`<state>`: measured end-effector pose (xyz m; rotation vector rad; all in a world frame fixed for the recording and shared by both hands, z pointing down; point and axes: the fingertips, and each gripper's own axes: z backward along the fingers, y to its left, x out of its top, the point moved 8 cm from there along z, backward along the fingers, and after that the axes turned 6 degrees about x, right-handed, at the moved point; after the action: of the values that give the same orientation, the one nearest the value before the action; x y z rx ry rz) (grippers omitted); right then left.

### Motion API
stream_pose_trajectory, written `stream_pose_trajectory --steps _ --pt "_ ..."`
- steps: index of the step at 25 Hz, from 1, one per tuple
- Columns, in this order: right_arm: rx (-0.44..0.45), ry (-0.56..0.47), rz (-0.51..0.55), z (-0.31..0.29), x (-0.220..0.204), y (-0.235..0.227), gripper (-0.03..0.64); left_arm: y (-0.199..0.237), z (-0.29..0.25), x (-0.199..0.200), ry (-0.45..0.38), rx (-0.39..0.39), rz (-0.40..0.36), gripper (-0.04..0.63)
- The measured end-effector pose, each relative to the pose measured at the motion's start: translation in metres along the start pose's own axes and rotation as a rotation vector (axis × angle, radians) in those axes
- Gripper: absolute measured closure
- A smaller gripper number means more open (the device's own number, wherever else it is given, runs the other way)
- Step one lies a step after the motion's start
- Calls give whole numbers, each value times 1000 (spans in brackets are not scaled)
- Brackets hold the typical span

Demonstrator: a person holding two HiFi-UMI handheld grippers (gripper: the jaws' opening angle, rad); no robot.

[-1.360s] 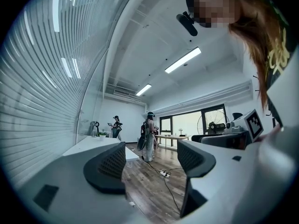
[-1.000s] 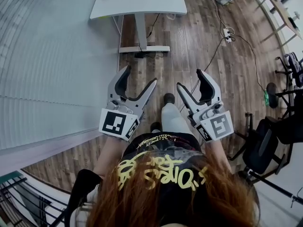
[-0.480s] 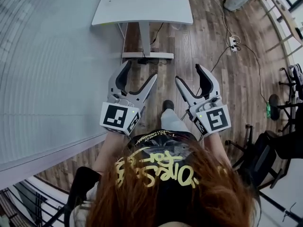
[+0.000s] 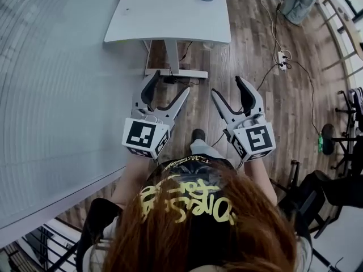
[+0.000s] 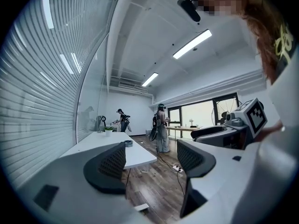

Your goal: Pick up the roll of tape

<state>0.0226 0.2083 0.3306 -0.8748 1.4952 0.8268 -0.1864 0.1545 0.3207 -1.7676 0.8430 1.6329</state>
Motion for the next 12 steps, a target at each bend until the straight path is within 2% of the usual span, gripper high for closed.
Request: stream_pose_trajectory --steps 12 --pt "32 7 0 -54 -2 -75 333 17 -88 -2 24 31 -3 259"
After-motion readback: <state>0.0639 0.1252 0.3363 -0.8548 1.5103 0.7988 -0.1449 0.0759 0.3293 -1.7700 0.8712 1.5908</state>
